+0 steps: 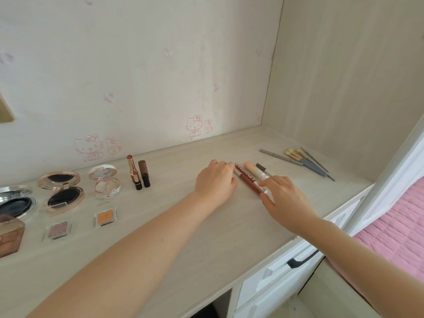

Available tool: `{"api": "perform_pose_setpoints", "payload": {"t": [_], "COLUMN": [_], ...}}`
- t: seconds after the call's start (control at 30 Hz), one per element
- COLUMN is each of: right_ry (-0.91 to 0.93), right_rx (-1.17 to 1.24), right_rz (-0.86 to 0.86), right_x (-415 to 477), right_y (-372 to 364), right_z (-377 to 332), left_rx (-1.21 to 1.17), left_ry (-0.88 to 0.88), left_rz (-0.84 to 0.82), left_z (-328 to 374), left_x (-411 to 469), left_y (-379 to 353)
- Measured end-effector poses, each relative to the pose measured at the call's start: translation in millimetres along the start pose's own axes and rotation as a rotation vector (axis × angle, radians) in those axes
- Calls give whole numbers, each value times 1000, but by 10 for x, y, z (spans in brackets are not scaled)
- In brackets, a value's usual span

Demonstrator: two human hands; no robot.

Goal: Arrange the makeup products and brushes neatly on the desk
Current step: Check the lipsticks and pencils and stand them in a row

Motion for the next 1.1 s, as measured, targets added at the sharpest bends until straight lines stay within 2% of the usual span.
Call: {"api": "perform_pose_setpoints", "payload": {"t": [0.43,0.6,0.8,0.97,1.1], "right_ry": [-96,-124,-152,-167,-194], "right_rx": [-59,-130,-141,-143,-69], "right_rz": [-12,-51,-76,-69,-24], "right_x": [222,347,426,425,427], "right_y": [-113,-206,-242,-224,-131], "right_z": [425,494,481,462,437], "left_rx": [-63,-23,-70,-97,-140], "left_ry": [-72,-22,82,84,54], "left_rz": [-97,-150,-300,-306,-251], "left_z": [263,233,189,233,267], "left_x": [465,637,761,750,723], "left_y": [-397,-519,-686,-674,-512]}}
Point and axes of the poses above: each hand's wrist, its own x-axis towards the middle knuckle, its own y-axis out of the back of the hand, z = x × y, the point moved 9 cm from there along x, towards the middle knuckle
